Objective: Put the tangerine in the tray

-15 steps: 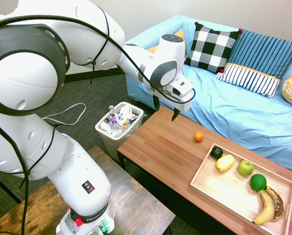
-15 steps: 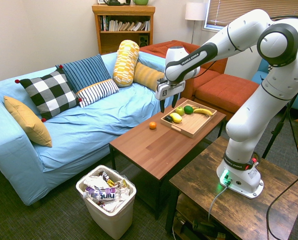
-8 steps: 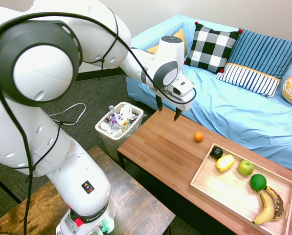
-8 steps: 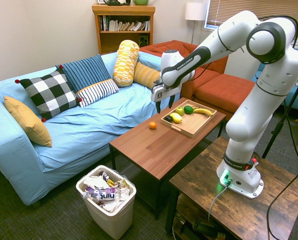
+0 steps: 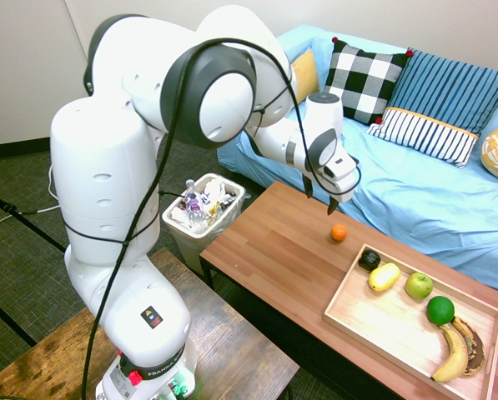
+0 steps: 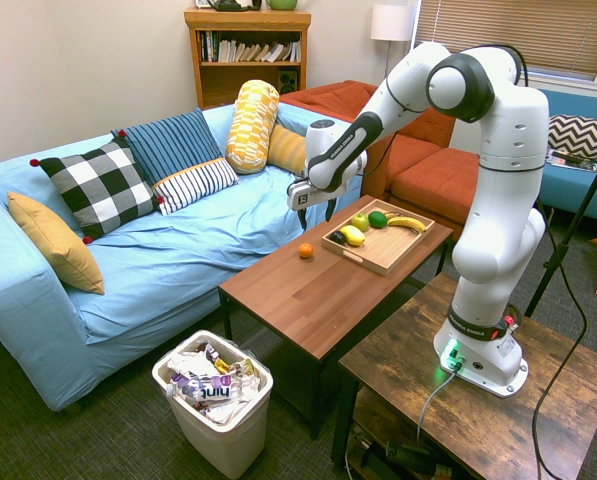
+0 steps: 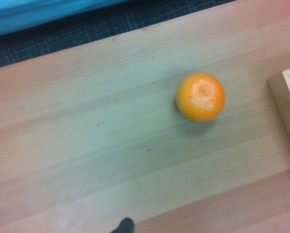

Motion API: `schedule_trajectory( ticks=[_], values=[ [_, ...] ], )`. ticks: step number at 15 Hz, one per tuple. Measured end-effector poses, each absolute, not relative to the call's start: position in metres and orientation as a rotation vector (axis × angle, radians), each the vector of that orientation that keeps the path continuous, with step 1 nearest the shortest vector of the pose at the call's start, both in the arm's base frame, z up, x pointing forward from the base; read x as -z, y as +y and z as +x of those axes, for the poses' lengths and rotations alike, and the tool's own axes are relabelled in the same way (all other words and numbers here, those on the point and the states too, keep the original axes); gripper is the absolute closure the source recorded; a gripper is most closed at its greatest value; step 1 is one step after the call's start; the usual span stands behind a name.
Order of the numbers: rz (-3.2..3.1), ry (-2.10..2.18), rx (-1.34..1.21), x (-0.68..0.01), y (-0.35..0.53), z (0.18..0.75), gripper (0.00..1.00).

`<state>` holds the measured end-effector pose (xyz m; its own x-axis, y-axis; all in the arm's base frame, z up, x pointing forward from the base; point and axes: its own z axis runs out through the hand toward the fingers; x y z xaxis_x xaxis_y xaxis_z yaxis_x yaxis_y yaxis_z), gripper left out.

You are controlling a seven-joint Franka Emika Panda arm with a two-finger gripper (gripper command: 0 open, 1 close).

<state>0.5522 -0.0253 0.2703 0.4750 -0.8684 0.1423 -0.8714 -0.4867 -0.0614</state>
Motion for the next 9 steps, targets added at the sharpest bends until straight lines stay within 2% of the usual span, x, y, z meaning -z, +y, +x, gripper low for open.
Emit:
schedule_trajectory(
  ticks=[9],
  values=[
    [2.58, -1.709, -0.193, -0.182, -0.051, 0.625, 0.0]
  ],
)
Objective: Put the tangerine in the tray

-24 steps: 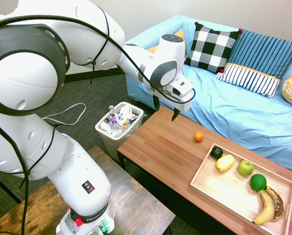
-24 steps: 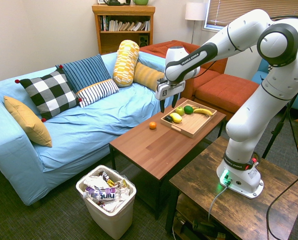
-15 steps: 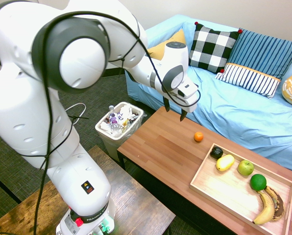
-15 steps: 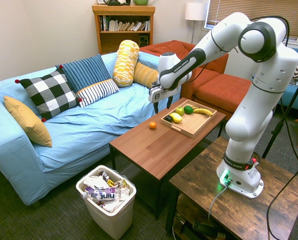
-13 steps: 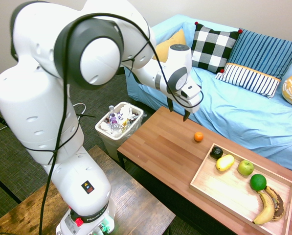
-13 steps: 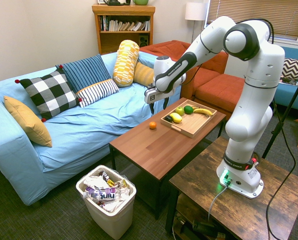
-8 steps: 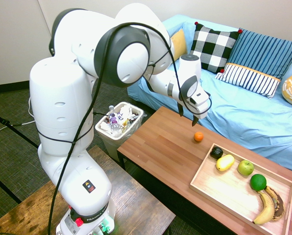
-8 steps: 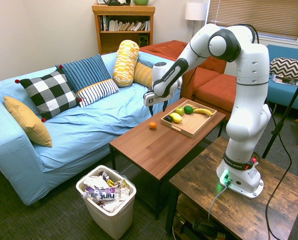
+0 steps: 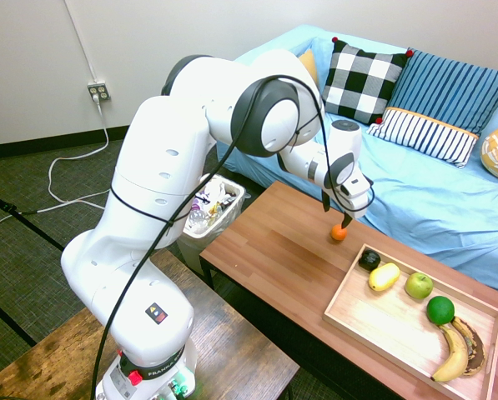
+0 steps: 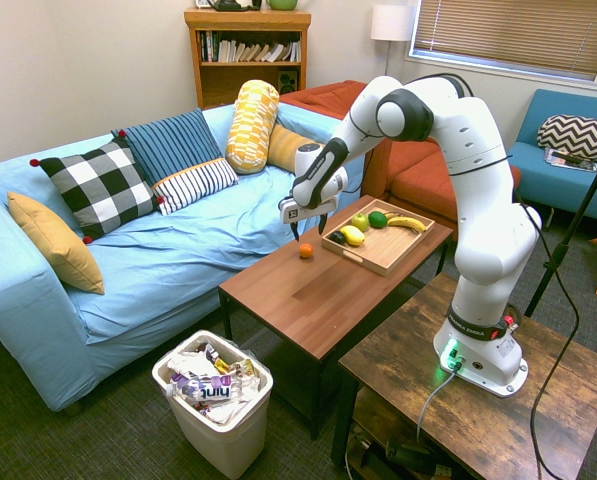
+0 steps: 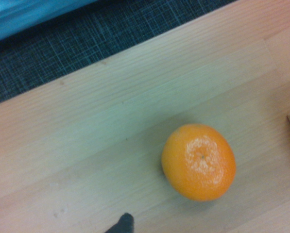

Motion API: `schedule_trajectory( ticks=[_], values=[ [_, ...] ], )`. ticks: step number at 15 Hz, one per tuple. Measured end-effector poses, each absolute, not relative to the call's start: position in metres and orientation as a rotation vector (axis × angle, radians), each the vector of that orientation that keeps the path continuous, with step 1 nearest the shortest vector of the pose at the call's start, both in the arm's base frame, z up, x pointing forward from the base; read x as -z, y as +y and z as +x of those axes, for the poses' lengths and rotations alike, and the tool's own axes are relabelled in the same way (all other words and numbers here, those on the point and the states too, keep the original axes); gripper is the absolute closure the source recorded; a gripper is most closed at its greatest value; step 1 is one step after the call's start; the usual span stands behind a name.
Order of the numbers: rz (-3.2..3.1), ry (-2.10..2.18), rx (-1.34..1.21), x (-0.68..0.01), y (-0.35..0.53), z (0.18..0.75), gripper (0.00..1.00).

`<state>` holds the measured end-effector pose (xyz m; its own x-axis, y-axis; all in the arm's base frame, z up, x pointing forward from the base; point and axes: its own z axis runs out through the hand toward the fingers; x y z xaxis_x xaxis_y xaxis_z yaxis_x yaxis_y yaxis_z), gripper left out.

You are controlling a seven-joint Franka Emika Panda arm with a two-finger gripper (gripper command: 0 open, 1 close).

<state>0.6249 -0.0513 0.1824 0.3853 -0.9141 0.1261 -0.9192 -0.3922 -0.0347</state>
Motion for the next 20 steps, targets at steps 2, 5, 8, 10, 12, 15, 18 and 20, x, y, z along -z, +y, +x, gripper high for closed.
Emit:
schedule_trajectory(
  ticks=[2, 5, 8, 10, 12, 15, 18, 20],
  values=[
    [2.558, -1.724, -0.17, -0.168, -0.055, 0.635, 0.0],
    [2.534, -1.741, -0.143, -0.142, -0.06, 0.647, 0.0],
    [2.511, -1.746, -0.111, -0.122, -0.065, 0.654, 0.0],
    [2.506, -1.744, -0.103, -0.112, -0.065, 0.659, 0.0],
    [2.498, -1.743, -0.087, -0.106, -0.067, 0.662, 1.0],
    [2.493, -1.751, -0.074, -0.106, -0.07, 0.665, 1.0],
    [2.493, -1.75, -0.064, -0.105, -0.071, 0.665, 1.0],
    [2.498, -1.747, -0.059, -0.105, -0.071, 0.666, 1.0]
  ],
)
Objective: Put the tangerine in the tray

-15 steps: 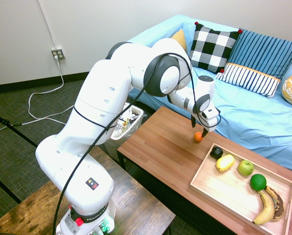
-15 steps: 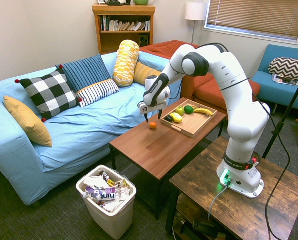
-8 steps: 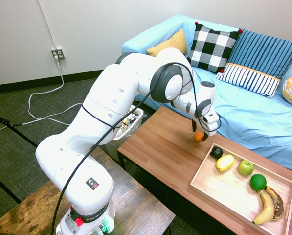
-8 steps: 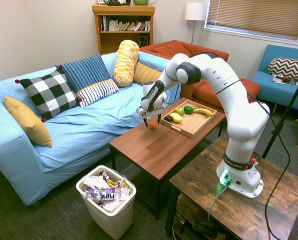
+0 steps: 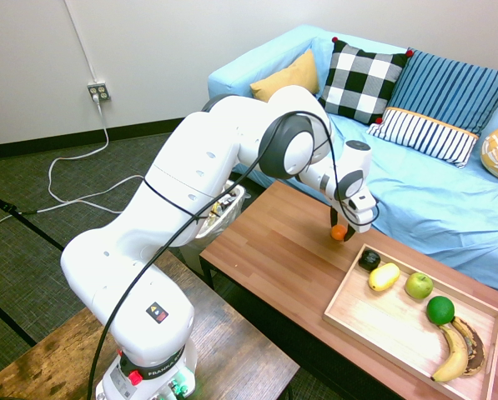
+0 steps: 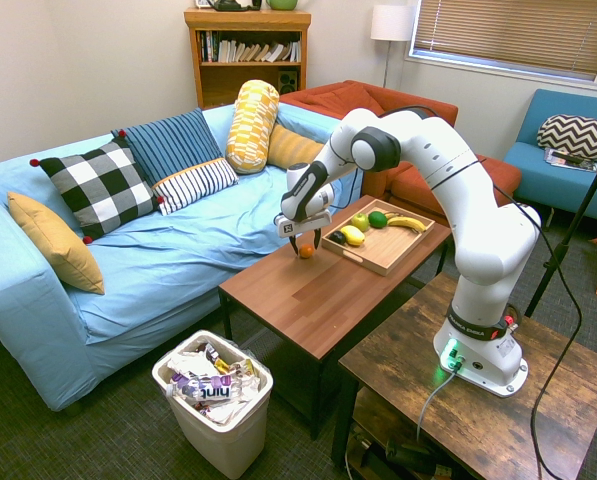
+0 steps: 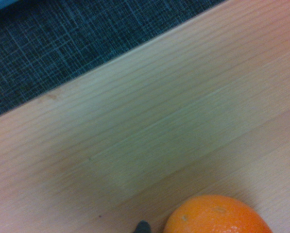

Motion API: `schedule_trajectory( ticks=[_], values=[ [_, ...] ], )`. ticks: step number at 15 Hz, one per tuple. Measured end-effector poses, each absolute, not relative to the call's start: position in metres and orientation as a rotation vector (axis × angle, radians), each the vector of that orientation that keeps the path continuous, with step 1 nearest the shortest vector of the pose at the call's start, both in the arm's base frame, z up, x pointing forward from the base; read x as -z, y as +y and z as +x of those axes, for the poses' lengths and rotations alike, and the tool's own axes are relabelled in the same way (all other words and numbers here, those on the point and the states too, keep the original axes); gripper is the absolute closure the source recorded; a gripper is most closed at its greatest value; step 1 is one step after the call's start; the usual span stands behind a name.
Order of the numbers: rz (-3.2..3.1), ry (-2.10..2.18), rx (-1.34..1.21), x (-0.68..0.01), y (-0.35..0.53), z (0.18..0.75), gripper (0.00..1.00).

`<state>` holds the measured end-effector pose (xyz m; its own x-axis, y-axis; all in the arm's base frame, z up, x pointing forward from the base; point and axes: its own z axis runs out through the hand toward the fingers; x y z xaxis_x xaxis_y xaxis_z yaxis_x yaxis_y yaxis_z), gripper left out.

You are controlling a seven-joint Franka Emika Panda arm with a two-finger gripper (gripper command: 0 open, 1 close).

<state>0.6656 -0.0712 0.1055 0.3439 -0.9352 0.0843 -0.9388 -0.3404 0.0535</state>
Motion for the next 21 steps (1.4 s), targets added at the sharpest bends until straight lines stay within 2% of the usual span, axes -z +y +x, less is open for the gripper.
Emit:
schedule_trajectory(
  ticks=[6, 10, 14, 21],
  values=[
    [2.519, -1.735, -0.059, -0.118, -0.074, 0.669, 1.0],
    [2.518, -1.752, -0.089, -0.192, -0.094, 0.67, 1.0],
    [2.412, -1.808, -0.153, -0.26, -0.163, 0.637, 1.0],
    [2.147, -1.94, -0.105, -0.221, -0.312, 0.539, 1.0]
  ],
)
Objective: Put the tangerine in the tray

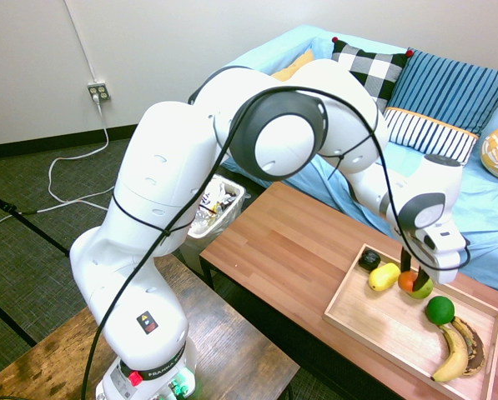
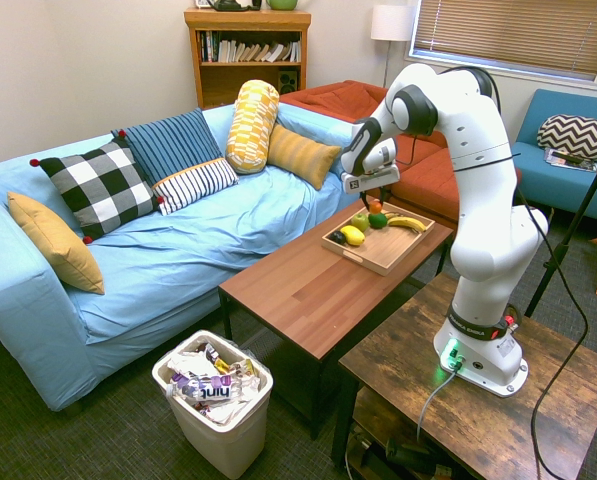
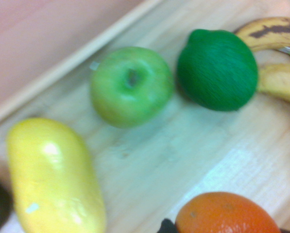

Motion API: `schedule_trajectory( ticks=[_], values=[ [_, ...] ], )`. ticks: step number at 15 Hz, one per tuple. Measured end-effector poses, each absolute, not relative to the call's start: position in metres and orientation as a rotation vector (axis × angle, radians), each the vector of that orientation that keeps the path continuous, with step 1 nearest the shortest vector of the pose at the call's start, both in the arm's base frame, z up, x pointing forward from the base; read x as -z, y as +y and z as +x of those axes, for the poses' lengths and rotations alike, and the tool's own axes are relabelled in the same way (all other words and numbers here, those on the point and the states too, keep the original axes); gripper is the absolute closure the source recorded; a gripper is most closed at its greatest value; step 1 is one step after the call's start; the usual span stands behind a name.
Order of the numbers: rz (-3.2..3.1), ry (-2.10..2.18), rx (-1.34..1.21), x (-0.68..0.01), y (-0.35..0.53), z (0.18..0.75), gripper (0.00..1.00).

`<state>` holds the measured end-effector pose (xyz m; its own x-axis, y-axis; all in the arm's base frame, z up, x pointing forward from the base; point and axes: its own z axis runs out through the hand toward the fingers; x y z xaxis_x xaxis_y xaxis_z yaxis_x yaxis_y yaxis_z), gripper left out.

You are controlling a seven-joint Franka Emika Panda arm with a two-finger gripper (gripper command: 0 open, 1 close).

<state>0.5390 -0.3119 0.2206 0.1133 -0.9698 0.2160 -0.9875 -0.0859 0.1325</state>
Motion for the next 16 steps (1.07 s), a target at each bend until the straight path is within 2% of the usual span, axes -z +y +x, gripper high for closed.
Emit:
schedule_trajectory(
  ticks=[7, 15, 16],
  values=[
    [2.1, -2.094, 0.005, -0.14, -0.315, 0.512, 1.0],
    [2.104, -2.122, 0.033, -0.116, -0.311, 0.513, 1.0],
    [2.107, -2.119, 0.035, -0.113, -0.309, 0.515, 0.0]
  ],
)
